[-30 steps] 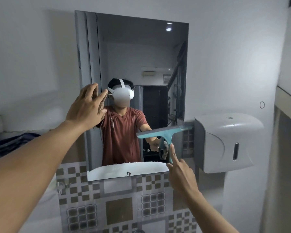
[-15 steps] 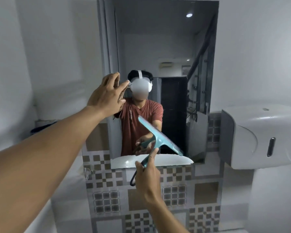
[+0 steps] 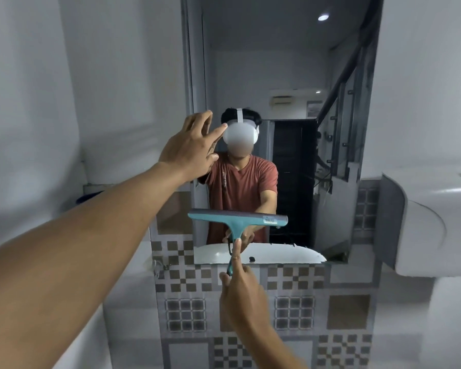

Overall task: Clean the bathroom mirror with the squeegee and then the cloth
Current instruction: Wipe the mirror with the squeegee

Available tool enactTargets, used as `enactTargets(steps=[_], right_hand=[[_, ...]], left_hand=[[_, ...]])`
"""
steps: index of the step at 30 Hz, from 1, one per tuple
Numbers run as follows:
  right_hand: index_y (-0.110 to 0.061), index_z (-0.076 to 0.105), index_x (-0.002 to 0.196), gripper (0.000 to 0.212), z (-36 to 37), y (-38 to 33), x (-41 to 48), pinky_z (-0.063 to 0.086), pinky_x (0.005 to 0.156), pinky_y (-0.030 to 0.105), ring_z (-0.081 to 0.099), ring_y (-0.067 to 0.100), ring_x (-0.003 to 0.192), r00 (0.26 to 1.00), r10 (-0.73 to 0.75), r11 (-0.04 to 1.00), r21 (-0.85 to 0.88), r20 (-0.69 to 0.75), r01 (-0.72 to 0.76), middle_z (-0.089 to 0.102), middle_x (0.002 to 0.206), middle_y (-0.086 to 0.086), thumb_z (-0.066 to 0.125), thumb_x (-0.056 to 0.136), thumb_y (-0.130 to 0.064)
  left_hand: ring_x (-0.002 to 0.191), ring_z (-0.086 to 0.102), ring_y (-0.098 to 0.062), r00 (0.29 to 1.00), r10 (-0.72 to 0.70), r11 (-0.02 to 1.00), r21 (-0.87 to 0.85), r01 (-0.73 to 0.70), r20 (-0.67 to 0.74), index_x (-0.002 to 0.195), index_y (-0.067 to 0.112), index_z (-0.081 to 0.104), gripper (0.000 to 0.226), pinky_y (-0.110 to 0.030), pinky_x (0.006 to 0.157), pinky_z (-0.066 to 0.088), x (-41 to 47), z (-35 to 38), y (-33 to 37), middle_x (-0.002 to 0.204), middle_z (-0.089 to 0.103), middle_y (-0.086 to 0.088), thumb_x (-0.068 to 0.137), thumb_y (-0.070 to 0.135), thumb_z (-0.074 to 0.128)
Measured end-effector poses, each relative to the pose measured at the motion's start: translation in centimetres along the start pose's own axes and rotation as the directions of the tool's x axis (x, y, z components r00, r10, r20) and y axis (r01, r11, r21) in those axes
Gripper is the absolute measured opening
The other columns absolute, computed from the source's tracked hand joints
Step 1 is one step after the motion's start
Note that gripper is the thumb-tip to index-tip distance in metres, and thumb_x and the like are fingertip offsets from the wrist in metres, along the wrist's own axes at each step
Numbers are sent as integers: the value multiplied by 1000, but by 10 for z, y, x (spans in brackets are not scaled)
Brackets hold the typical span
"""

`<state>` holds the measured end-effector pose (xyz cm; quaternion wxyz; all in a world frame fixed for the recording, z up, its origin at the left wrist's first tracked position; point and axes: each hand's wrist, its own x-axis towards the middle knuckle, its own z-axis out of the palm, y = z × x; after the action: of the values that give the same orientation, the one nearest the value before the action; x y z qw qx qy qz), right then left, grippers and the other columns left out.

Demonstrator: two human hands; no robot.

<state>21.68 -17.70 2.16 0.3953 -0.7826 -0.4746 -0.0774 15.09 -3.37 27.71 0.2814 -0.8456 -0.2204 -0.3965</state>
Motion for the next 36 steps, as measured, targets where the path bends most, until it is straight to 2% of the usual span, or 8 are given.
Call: enactTargets(steps=[3,6,8,11,17,27,32,36], right_hand=[[-40,-20,155,79,-25,18,2,57,64,35,61,19,72,999,-47,976,-214,13,49,61,110,5,43,106,-32],[-45,-18,154,80,-58,35,6,41,48,30,52,19,62,996,-82,904,-417,46,94,61,112,7,41,105,-22],[-47,-17,154,84,-79,50,9,38,51,30,55,22,69,993,-104,847,-518,54,117,59,113,9,40,102,-13],[-47,-15,155,86,-103,76,14,42,59,32,61,24,86,991,-128,792,-597,44,129,56,116,10,39,100,-10],[-48,-15,155,90,-138,119,9,38,55,31,59,22,78,995,-74,770,-638,-67,14,55,105,5,41,96,-9],[-40,-23,153,88,-119,133,-11,34,44,20,44,9,53,960,253,908,-312,-123,-279,53,81,-1,45,103,-17],[-40,-24,153,86,-86,124,-14,42,49,29,52,16,57,941,331,941,-45,-73,-334,56,71,-1,43,104,-18],[-47,-23,152,92,-59,112,-14,59,65,49,65,30,67,920,392,910,155,-27,-383,65,76,6,47,101,-17]], left_hand=[[140,30,-35,999,-2,1000,-4,2,-33,151,21,42,72,-49,99,53,-3,3,4,153,31,-14,87,31,73],[139,33,-37,998,-14,999,-46,12,-59,148,17,46,66,-50,105,47,-14,9,15,152,33,-17,88,27,72],[140,32,-38,999,-22,996,-82,18,-46,147,15,47,64,-52,105,47,-23,16,22,154,32,-18,88,23,70],[144,27,-40,998,-42,993,-111,38,-37,148,14,47,62,-54,106,45,-33,24,27,158,28,-21,90,20,66],[146,25,-42,998,-50,992,-119,45,-40,150,14,45,65,-57,106,44,-32,22,30,158,27,-22,89,20,68],[143,27,-44,999,-40,992,-119,37,-27,147,13,48,67,-63,98,49,-31,22,26,154,32,-24,85,17,72],[139,31,-44,999,-24,994,-108,19,-39,145,11,50,65,-62,102,48,-31,21,23,151,36,-25,84,19,74],[134,35,-44,998,-17,996,-85,12,-64,144,12,50,64,-60,104,46,-27,17,17,148,38,-24,86,20,73]])
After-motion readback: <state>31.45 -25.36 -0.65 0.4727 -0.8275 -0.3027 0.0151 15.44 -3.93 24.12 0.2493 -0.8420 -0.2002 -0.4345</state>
